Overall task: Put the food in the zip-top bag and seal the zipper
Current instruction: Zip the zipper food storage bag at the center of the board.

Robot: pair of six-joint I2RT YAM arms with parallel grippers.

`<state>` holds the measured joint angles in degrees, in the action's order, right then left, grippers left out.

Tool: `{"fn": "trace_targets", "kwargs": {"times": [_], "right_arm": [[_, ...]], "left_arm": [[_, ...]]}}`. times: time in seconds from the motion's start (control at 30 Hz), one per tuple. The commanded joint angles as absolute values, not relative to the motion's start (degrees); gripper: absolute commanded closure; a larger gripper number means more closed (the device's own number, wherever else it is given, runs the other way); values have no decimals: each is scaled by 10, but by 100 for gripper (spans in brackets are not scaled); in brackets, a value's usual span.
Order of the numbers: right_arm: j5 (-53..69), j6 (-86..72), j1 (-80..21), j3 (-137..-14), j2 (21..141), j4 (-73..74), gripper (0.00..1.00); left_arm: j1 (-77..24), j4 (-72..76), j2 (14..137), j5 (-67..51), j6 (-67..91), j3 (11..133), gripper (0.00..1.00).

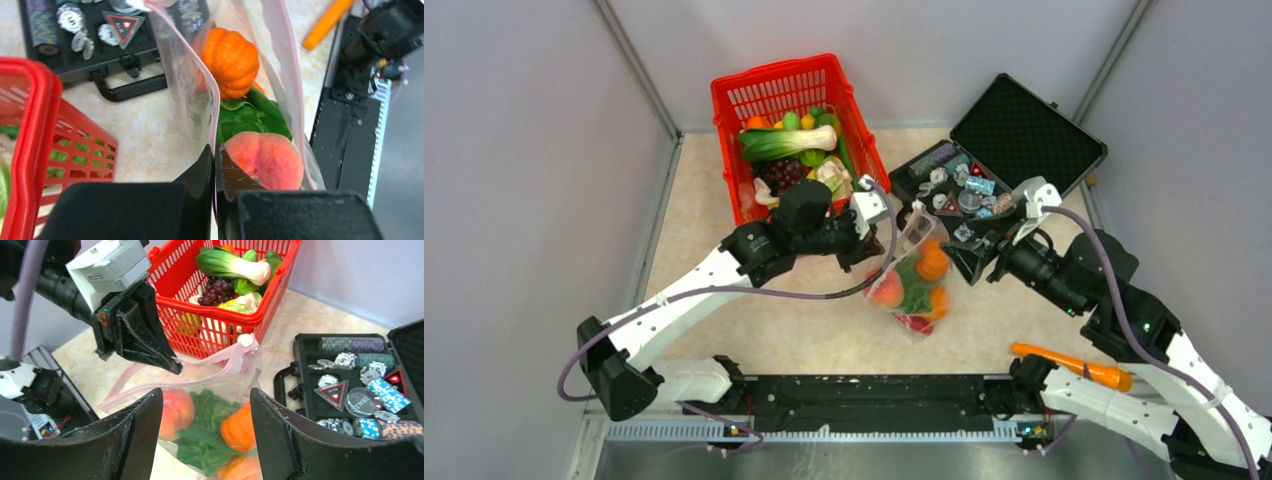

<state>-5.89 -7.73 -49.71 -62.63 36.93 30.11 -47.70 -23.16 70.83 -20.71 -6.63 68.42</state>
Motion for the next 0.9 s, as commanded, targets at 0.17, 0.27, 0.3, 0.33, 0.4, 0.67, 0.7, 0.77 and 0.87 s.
{"fn": "trace_targets", "kwargs": {"times": [0.17, 0.27, 0.3, 0.33, 0.4, 0.67, 0.7, 0.77, 0.87], "right_arm": [[-36, 50, -495, -668, 380, 349, 33], [-41, 54, -494, -678, 386, 361, 33], [-56, 50, -495, -677, 388, 360, 33], [-72, 47, -494, -672, 389, 355, 32], [-95, 43, -493, -669, 395, 342, 32], [102, 48, -284, -712, 468, 345, 30], [174, 47, -226, -712, 476, 335, 30], [344, 28, -99, -701, 490, 289, 30], [660, 7, -4, -679, 526, 209, 27]], "left_arm": [[-431, -362, 775, -386, -274, 818, 100], [-421, -381, 783, -380, -287, 844, 100], [-416, -375, 781, -381, -286, 843, 100], [-414, -366, 780, -381, -285, 838, 100], [-409, -353, 780, -375, -283, 831, 100], [-389, -347, 788, -352, -291, 837, 100], [-384, -347, 789, -353, -294, 838, 100], [-375, -346, 791, -357, -295, 838, 100], [-365, -340, 793, -369, -300, 837, 100]]}}
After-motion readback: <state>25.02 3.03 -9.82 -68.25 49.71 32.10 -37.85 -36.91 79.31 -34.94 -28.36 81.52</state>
